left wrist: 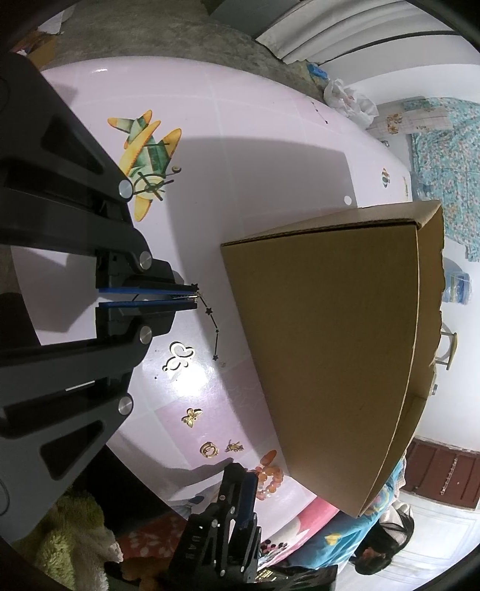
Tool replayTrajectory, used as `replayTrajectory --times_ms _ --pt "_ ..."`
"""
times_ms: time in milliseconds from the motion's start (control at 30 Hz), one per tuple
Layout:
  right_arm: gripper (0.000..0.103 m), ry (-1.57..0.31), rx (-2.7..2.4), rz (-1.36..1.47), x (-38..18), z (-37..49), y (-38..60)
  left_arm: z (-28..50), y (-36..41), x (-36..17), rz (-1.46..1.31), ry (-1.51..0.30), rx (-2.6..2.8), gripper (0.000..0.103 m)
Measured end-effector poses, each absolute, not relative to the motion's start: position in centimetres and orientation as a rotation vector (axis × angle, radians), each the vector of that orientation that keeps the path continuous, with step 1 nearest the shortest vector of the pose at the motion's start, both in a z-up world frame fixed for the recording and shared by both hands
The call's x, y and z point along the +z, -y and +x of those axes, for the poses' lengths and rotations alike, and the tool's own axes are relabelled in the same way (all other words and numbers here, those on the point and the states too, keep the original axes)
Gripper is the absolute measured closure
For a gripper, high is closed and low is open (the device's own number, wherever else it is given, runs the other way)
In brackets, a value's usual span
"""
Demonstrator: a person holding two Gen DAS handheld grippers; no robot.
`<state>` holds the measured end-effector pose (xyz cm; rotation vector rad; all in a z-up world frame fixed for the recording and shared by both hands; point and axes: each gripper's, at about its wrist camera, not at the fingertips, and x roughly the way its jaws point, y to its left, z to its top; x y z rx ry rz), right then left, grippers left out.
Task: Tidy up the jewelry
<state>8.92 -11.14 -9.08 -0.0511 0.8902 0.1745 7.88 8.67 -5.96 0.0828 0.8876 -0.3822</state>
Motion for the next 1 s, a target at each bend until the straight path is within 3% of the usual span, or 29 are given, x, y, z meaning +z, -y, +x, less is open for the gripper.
replayTrajectory --times_ms 267,1000 --pt "0.098 -0.887 0.216 -0.062 -9.3 8.2 9.6 7.9 -8.7 -6.0 0.086 -0.886 -0.380 0.101" --pt "0.101 -0.849 0.263 -0.032 -7.7 6.7 12.6 7.5 -8.4 -6.1 0.101 -0.864 -0.375 0.101"
